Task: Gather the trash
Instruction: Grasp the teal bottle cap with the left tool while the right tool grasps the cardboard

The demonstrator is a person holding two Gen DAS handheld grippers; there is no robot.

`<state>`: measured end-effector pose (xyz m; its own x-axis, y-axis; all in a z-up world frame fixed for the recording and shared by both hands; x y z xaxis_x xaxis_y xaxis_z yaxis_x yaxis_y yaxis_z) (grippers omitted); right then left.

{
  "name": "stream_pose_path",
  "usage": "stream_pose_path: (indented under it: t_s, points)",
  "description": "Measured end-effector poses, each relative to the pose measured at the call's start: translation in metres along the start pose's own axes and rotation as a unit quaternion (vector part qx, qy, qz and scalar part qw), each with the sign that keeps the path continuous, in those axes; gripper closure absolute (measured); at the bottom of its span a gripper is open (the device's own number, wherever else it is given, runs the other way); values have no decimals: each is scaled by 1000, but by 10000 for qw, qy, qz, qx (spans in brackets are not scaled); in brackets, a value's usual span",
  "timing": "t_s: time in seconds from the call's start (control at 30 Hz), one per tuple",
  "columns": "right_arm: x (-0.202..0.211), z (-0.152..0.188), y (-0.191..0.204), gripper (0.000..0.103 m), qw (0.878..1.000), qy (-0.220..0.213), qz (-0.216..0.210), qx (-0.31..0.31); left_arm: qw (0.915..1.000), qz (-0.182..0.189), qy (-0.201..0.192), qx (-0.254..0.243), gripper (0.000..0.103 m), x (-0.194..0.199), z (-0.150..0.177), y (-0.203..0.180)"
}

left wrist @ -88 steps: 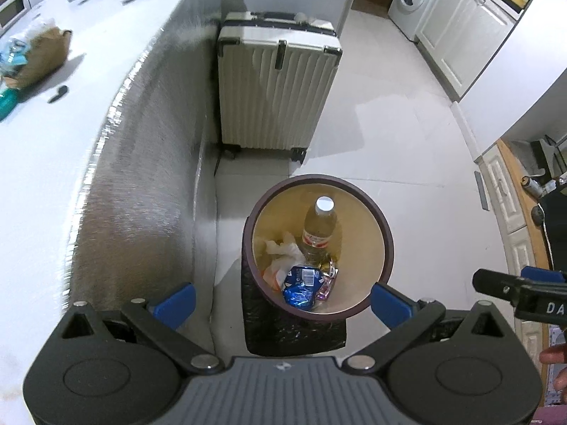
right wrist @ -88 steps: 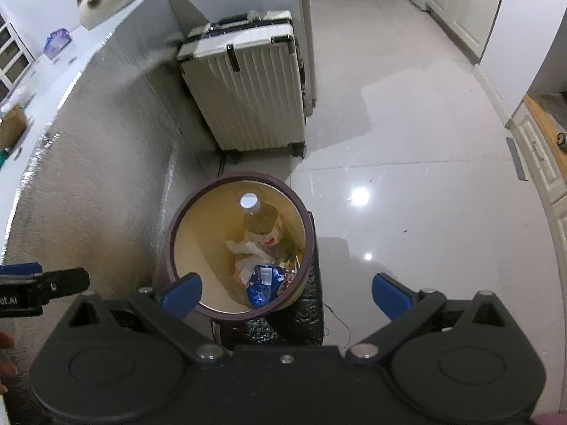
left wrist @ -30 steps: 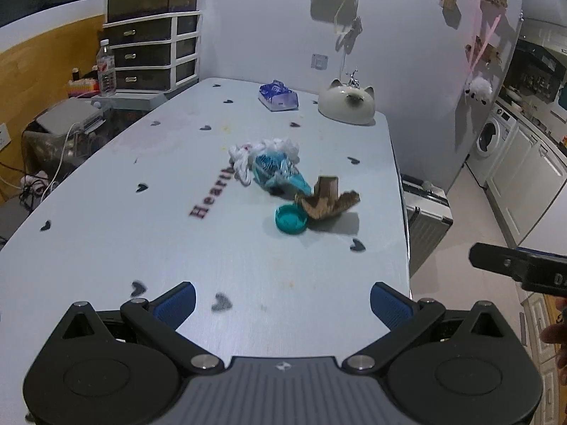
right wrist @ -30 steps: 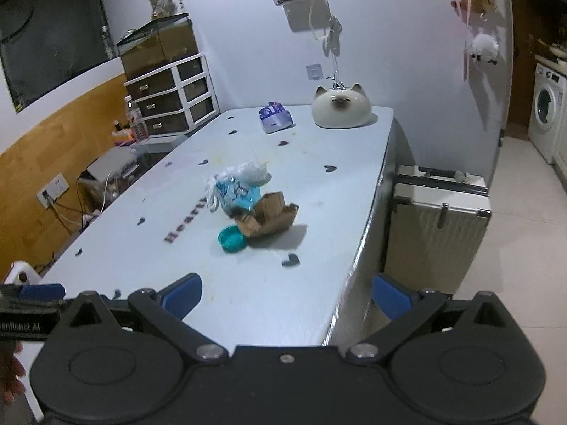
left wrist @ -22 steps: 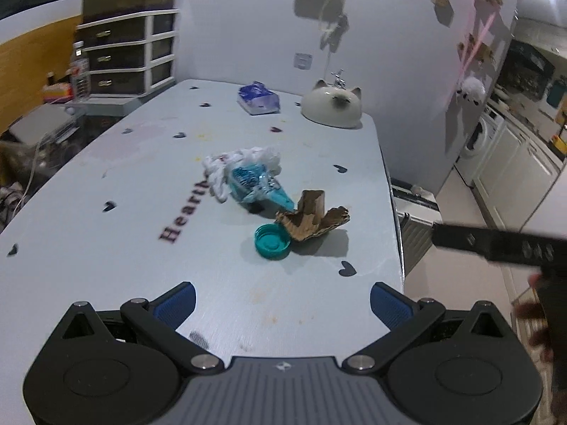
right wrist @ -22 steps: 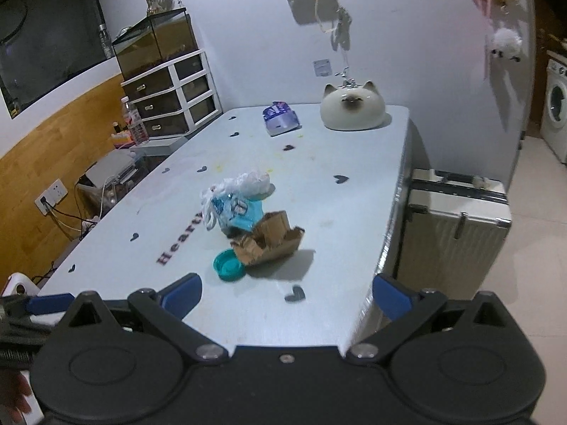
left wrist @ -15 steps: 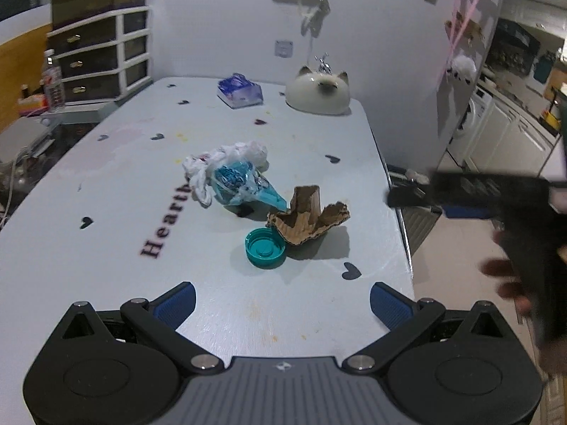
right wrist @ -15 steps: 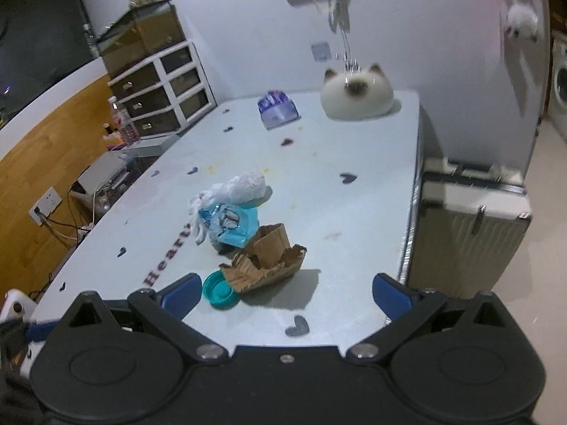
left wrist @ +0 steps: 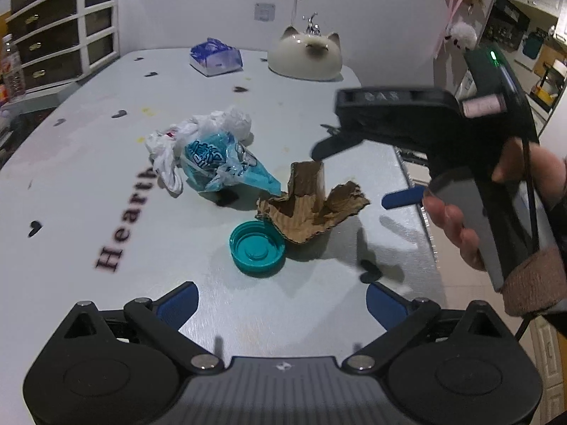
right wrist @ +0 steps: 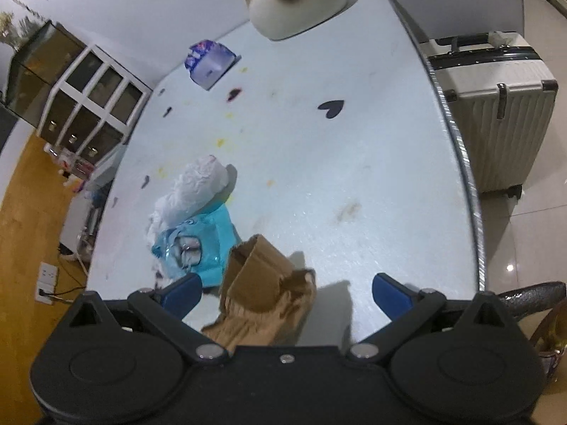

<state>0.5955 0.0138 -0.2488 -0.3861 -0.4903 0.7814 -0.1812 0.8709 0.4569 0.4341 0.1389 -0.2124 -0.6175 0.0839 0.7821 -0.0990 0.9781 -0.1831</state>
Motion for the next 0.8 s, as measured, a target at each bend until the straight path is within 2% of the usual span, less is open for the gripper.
stream_pose_path:
  t_s: [0.33,0.4,0.5,0.57,0.63,0.8]
  points:
    - [-41,-8,15,1,9971,326,656,-207,9992,-67,117,-365,11,-42,-12,9]
    - [-42,-7,18,2,9964,302,787,-46,9990,-47,148,-430,12,-51,-14,8]
    - [-40,-4,21,14,9940,321,1018,257,9981,-36,213,-580,16,-62,-15,5]
    - [-39,-2,22,30,9918,352,1121,512,9973,-61,239,-689,17,-68,-15,3]
    - [-36,2,23,40,9888,384,1214,773,9967,-59,237,-768,18,-73,-15,1]
    - [-25,11,15,49,9895,506,1026,880,9953,-147,227,-928,21,-82,-12,-1]
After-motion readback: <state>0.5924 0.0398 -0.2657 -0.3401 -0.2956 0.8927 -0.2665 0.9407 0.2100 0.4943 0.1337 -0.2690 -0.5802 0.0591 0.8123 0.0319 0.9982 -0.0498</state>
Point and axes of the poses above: each gripper's, at about its wrist camera, not at the fingertips, and x roughly against the way its jaws point, y to its left, z to its underside, the point moved 7 cm from there along -x, roughly the way its jaws point, and after that the axes turned 6 degrees about x, right-handed, at the moved point
